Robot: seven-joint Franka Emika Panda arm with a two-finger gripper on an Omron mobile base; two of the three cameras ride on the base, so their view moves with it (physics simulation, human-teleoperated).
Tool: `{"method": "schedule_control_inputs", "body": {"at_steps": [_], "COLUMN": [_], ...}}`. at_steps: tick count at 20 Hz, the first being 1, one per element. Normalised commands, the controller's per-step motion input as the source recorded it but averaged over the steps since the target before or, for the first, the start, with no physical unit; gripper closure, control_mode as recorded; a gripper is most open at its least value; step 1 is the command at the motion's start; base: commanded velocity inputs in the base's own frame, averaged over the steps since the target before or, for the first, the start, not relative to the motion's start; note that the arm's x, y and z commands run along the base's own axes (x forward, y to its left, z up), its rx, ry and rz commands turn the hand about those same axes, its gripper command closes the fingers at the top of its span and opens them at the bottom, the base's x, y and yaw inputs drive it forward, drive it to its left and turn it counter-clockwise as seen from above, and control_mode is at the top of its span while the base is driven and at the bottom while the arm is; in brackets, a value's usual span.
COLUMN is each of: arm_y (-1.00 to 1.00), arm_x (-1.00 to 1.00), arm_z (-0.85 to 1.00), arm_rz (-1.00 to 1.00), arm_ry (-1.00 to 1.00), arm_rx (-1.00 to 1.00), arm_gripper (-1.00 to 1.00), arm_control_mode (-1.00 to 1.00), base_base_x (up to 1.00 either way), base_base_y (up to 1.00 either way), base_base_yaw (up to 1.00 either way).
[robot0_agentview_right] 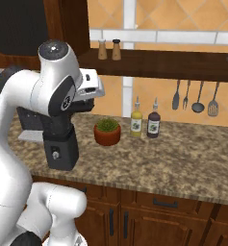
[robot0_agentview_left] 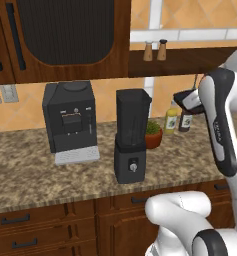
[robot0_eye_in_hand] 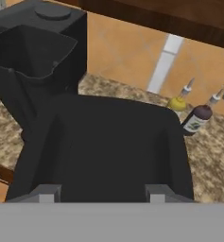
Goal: Close the lid blender by securely placing the lid on top.
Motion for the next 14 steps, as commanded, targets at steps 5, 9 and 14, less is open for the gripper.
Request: {"method": "schedule_control_inputs", "body": {"at_steps": [5, 9, 14], "arm_y": [0.62, 0.58, 0.53], "arm_x": [0.00, 0.00, 0.01], "arm_z": [0.12, 0.13, 0.03], "arm_rz": [0.00, 0.00, 0.00], "arm_ry": [0.11, 0.08, 0.02], "arm_rx": [0.05, 0.05, 0.02], "arm_gripper": [1.00, 1.00, 1.00], "arm_control_mode": [-1.00, -1.00, -1.00], "base_base_x": [0.00, 0.00, 0.00], "base_base_y": [0.00, 0.00, 0.00], "base_base_yaw": [0.00, 0.00, 0.00]}}
